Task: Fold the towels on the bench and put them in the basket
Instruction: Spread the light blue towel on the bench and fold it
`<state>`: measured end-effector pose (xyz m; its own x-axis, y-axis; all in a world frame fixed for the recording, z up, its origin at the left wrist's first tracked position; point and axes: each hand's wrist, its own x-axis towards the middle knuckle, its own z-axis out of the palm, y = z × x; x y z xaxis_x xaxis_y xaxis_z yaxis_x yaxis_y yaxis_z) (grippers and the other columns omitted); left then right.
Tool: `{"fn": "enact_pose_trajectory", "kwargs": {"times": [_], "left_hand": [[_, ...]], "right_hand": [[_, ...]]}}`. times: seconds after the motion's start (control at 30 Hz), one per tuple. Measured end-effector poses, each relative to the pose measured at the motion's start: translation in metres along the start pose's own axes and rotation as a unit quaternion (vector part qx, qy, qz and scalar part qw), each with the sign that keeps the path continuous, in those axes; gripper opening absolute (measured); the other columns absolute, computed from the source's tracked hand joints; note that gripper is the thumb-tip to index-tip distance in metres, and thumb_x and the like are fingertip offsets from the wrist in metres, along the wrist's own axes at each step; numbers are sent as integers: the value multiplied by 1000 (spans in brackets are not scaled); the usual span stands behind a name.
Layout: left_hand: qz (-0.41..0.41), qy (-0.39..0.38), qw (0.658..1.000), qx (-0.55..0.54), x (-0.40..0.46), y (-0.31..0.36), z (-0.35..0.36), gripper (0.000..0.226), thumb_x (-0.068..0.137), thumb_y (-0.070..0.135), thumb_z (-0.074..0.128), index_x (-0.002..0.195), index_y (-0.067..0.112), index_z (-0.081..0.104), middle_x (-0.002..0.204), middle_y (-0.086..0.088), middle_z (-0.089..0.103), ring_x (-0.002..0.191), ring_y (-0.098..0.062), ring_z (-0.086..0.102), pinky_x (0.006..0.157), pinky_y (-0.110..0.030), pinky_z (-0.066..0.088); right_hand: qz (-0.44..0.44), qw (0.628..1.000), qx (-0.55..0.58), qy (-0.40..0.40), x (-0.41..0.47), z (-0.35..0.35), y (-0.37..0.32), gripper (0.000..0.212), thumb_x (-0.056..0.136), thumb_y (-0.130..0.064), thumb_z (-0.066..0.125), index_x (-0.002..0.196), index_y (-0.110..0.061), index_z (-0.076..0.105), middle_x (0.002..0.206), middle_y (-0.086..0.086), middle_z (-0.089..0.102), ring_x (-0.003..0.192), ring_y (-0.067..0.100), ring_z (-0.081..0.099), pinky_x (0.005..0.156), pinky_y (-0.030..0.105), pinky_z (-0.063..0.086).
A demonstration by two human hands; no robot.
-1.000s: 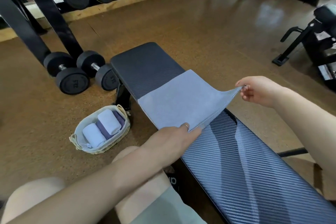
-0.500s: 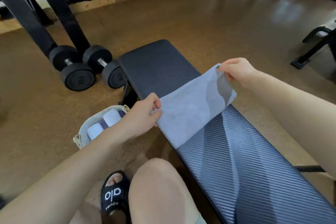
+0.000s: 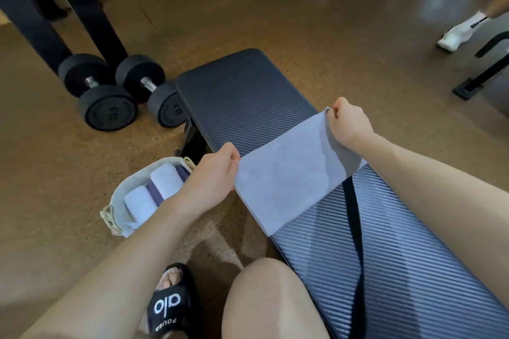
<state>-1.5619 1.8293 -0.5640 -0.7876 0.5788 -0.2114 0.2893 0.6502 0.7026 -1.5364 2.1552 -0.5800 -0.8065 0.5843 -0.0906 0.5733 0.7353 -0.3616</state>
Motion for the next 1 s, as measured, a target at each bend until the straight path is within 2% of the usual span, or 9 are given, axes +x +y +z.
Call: {"fn": "enact_pose_trajectory", "kwargs": {"times": [0.17,0.3,0.37,0.47,0.63,0.87,1.0], "left_hand": [[-2,13,1000,15,5,-5,1,22,106,30,38,86,27,45,71,-5,62,69,-31,65,64,-62,50],[12,18,1000,19,5,-5,-5,22,107,29,39,86,25,47,72,-2,62,63,-16,66,64,-54,53],[33,24,999,14,7,-5,-9,22,106,26,41,86,25,48,70,0,60,61,-16,65,62,-53,52],[61,49,996,49,10,-8,-10,19,105,26,42,86,27,47,65,0,55,62,-25,61,60,-57,50],[75,67,985,140,17,-14,-2,17,104,27,40,87,27,43,65,3,50,60,-19,50,58,-54,48],[64,62,979,185,16,-13,6,13,106,31,35,94,27,38,83,2,46,68,-27,53,60,-49,50],[21,56,986,153,10,-5,11,11,105,35,40,102,24,39,94,-3,41,69,-30,52,62,-40,46]], "right_hand": [[-4,1000,-14,19,-1,10,2,26,107,-31,32,100,-8,42,87,12,54,79,35,52,68,41,39],[11,999,9,30,-1,10,2,25,107,-29,30,98,-8,42,79,6,50,77,33,51,67,39,37],[16,999,27,43,-1,9,2,24,106,-28,30,96,-9,41,78,3,47,77,32,51,66,39,36],[26,998,50,33,-1,10,2,24,105,-28,28,98,-9,41,85,9,53,80,34,53,68,40,39],[46,997,58,11,-1,17,-1,23,105,-28,28,101,-9,39,91,17,56,84,38,55,73,43,44],[41,998,40,23,-1,18,-3,22,105,-26,28,107,-7,41,89,15,58,79,35,54,68,41,42],[65,997,45,-5,-1,4,-2,31,104,-33,32,121,-12,47,102,13,57,90,34,52,79,41,44]]}}
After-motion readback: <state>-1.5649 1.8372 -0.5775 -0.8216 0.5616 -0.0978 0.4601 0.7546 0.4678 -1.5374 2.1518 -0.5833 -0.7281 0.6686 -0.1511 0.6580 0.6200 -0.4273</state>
